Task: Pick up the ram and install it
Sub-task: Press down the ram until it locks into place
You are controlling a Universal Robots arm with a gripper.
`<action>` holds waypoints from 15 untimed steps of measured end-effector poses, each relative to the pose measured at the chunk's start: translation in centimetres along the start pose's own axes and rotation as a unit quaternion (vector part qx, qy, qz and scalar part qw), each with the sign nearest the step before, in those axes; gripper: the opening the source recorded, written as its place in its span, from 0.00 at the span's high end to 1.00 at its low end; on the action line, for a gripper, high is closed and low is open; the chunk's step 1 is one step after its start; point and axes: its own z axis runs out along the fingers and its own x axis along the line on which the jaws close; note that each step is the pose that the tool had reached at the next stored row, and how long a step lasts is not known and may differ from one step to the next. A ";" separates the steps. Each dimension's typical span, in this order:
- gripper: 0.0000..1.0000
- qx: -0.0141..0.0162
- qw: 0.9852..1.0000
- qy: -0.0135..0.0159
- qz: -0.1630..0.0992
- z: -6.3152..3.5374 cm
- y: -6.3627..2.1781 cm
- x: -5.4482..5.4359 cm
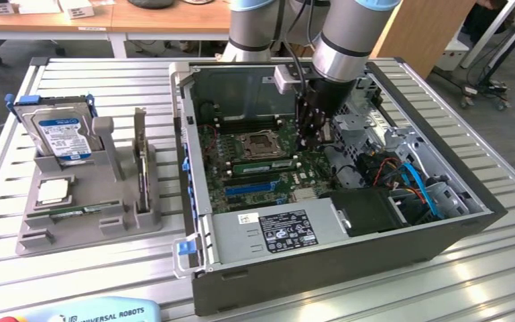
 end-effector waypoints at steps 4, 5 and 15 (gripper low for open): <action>0.90 0.000 1.000 0.000 0.000 0.10 0.00 0.0; 0.90 0.000 1.000 0.000 0.000 0.18 -0.01 0.0; 0.90 0.000 1.000 0.000 0.000 1.33 -0.06 0.1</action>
